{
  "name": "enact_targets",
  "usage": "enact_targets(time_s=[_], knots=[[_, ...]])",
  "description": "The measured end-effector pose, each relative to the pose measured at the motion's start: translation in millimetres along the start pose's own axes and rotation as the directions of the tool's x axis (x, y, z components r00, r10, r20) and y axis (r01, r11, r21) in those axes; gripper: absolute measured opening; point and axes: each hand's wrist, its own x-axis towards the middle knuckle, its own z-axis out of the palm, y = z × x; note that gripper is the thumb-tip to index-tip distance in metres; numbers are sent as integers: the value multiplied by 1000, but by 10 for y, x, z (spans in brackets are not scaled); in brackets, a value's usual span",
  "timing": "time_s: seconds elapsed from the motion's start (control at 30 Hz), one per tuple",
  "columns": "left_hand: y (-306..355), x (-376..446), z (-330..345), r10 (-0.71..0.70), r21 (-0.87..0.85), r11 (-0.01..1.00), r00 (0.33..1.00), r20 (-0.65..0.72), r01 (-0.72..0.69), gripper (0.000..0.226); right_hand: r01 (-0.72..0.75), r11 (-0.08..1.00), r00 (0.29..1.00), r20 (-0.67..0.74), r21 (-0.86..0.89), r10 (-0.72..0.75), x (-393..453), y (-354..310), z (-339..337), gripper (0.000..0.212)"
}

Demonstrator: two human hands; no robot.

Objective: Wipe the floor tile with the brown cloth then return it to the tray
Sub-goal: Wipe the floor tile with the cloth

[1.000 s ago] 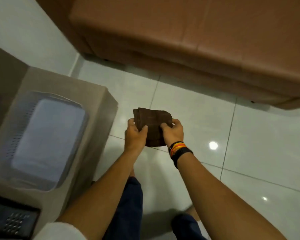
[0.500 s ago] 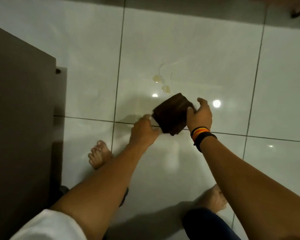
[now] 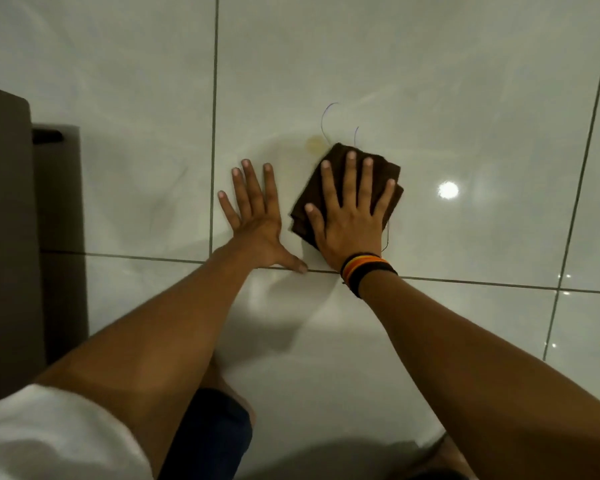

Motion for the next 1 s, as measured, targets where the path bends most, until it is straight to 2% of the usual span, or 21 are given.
enact_targets(time_s=[0.03,0.1,0.17,0.2,0.23,0.3,0.37,0.4,0.43,0.5,0.57,0.6,0.63,0.7,0.77,0.83,0.9,0.93,1.0], knots=[[0,-17,-18,6,-9,1000,1000,10,-6,189,108,994,994,6,-30,-108,-64,33,15,71],[10,-59,-78,3,-11,1000,1000,23,-3,188,359,929,933,37,-88,-357,-219,238,7,73],[35,-45,-117,-8,-23,1000,999,49,9,187,493,859,869,112,-140,-481,-264,575,-101,76],[40,-44,-116,-13,-26,1000,998,55,15,187,466,872,884,120,-146,-452,-213,708,-150,78],[43,-46,-111,-17,-25,1000,998,57,19,187,376,917,926,106,-137,-364,-114,780,-187,79],[27,-19,-95,-25,-29,999,998,57,27,188,92,992,996,29,-85,-90,214,701,-229,80],[6,5,-65,-27,-33,999,999,40,29,189,-94,995,995,-38,-19,93,584,388,-259,83],[11,9,-54,-27,-29,999,999,36,28,190,-112,994,992,-53,-9,111,720,213,-268,84],[15,13,-51,-31,-29,999,999,38,32,190,-69,998,996,-57,-13,68,787,69,-266,85],[28,14,-65,-43,-35,998,998,49,44,189,151,987,988,-35,-60,-154,711,-7,-254,85],[49,-5,-93,-52,-37,998,997,63,54,188,363,925,931,9,-113,-365,488,190,-259,86],[51,-10,-102,-51,-44,998,996,69,54,188,413,902,911,45,-129,-410,394,347,-273,86],[46,-11,-101,-47,-51,997,997,69,51,188,414,901,910,70,-132,-408,345,497,-297,87],[26,-16,-90,-44,-45,998,997,61,47,188,284,953,958,57,-101,-280,421,653,-341,88],[0,-3,-61,-40,-32,999,998,47,42,188,99,994,995,-3,-49,-99,712,521,-364,86],[-16,5,-24,-44,-6,999,999,13,44,187,-8,1000,999,-43,-10,8,1039,216,-373,85],[-20,19,-8,-48,4,999,999,-2,48,187,48,998,998,-46,-35,-50,1144,-25,-373,84],[-20,21,-6,-50,6,999,999,-7,50,187,154,986,987,-24,-68,-156,1085,-47,-349,83],[5,16,-15,-48,3,999,999,-13,48,187,384,914,923,31,-129,-383,800,111,-332,83]])
